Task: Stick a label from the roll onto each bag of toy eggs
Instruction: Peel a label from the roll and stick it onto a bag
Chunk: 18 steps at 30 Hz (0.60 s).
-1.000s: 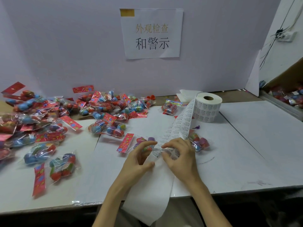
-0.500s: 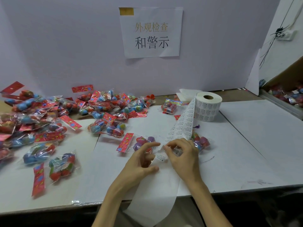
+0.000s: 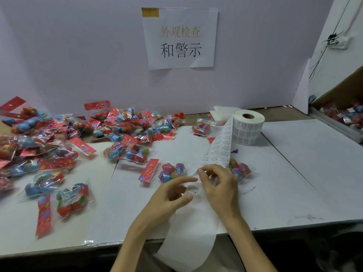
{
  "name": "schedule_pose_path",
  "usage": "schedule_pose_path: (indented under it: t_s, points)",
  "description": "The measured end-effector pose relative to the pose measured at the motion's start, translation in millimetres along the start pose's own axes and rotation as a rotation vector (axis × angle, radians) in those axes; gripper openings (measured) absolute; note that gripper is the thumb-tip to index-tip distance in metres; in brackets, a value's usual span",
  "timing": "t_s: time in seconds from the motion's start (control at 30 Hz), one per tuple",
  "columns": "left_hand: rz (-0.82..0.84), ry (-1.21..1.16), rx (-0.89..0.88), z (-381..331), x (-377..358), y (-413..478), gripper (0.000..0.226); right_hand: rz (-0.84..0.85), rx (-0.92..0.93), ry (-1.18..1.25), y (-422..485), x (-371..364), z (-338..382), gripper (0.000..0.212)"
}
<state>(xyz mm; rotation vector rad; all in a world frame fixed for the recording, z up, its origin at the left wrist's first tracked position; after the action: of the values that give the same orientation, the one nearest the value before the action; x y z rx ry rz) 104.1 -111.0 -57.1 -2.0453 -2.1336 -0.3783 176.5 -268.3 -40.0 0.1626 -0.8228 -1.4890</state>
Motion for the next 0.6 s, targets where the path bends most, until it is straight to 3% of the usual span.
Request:
schedule_pose_path:
  t_s: [0.2,0.53,0.6]
  points:
    - [-0.103,-0.043,-0.010,-4.5,3.4,-3.3,0.044,0.129,0.028,0.004,-2.2,-4.2,7.4,0.018]
    - [-0.131,0.019,0.020,-3.9,0.9,-3.6,0.031,0.160,-0.035,0.042,-1.6,-7.0,2.2,0.040]
    - [-0.132,0.021,0.018,-3.3,1.1,-3.6,0.031,0.155,-0.015,0.038,-1.5,-6.6,2.7,0.035]
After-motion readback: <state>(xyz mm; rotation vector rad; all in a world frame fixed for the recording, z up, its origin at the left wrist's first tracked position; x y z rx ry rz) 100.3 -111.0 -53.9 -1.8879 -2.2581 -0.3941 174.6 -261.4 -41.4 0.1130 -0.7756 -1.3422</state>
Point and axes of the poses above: each hand's wrist, its own y-axis towards the middle knuckle, its own x-axis out of the back of the hand, z = x × y, the point moved 5 cm from there along y, towards the middle knuckle, and after that the axes turned 2 degrees about -y, right-handed, at the moved point
